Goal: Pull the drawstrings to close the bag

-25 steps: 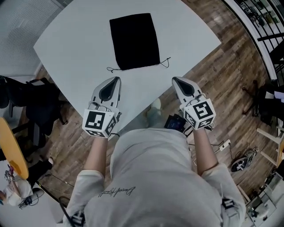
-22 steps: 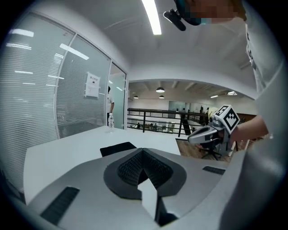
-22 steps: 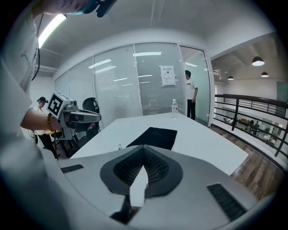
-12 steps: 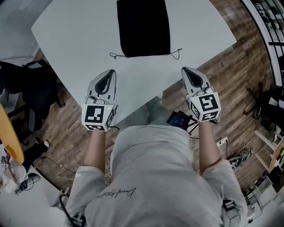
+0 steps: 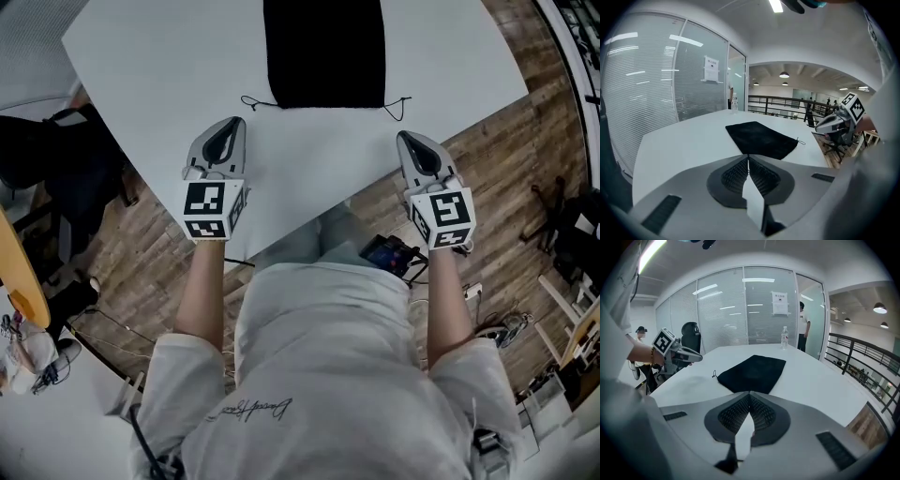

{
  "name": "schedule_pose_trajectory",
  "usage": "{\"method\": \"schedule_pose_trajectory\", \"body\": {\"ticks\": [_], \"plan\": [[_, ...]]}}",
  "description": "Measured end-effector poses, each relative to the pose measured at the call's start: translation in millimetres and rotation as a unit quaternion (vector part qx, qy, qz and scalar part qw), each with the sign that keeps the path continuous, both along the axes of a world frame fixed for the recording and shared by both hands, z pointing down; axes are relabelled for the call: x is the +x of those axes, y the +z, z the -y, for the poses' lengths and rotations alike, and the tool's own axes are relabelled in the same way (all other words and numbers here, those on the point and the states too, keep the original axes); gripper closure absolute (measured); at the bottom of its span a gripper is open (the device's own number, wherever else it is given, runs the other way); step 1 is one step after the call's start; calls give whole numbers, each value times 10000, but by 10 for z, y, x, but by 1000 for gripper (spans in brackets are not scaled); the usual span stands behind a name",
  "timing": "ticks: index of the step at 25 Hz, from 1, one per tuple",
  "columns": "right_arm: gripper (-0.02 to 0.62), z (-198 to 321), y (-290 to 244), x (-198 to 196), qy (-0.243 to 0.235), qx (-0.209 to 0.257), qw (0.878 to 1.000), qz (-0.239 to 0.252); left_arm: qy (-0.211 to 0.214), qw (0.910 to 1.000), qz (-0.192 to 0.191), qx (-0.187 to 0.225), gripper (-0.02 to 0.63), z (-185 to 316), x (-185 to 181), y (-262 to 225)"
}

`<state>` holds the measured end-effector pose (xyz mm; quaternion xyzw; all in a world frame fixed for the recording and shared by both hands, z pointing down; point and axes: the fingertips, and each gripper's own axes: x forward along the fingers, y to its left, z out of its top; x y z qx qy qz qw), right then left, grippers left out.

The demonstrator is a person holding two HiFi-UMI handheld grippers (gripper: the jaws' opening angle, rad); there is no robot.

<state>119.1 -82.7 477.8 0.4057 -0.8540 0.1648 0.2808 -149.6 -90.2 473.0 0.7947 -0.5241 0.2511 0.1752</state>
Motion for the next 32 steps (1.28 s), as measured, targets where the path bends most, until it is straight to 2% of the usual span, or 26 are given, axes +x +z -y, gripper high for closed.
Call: {"method": "schedule_pose_trajectory", "body": {"ticks": [4, 8, 13, 17, 24, 28, 32], "plan": [[571, 68, 150, -2, 38, -45, 9998, -206, 1, 9996, 149, -248, 583, 115, -94, 260], [570, 139, 337, 59, 75, -3, 9974, -715, 31, 9989, 225, -413, 571, 138, -133, 404], [499, 232, 543, 65, -83, 52, 9932, -1159, 91, 9984, 254, -497, 571, 152, -132, 497], [477, 278, 703, 87, -266, 172, 9866, -1603, 125, 9979, 290, -560, 560, 149, -128, 562], [503, 350, 855, 142, -246, 379, 9792, -1980, 130, 9962, 523, -689, 526, 239, -181, 733], [537, 393, 847, 157, -237, 536, 9759, -2101, 337, 9934, 833, -715, 509, 301, -177, 819], [538, 420, 859, 140, -262, 603, 9742, -2160, 594, 9899, 1072, -714, 486, 351, -178, 881]]}}
